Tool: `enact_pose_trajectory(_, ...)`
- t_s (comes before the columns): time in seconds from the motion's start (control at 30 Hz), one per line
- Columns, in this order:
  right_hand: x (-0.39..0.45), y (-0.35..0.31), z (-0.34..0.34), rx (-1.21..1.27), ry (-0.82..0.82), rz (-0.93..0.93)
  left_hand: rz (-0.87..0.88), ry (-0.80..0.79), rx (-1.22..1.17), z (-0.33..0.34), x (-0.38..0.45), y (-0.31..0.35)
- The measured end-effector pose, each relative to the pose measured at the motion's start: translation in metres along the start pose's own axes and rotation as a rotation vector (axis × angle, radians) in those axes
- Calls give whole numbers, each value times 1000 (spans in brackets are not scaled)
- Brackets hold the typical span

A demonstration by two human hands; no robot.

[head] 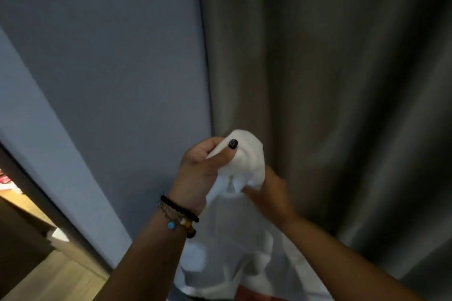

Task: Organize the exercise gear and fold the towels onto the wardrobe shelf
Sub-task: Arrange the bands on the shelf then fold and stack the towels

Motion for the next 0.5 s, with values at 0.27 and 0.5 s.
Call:
enact_pose_trajectory(0.27,17,-124,-24,193,200,-167,251,77,122,-59,9,53)
enact_pose_trajectory(0.5,-1,-235,-33,323,128,-283,129,-60,309,-64,1,40)
Point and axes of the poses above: each hand's wrist, its own x-axis towards the middle knuckle, its own z-axis out of the palm, y = z × x, the point moved 3 cm from there along x, towards the middle knuckle, and after that the axes turned 13 degrees about z, right-handed, at the moved point
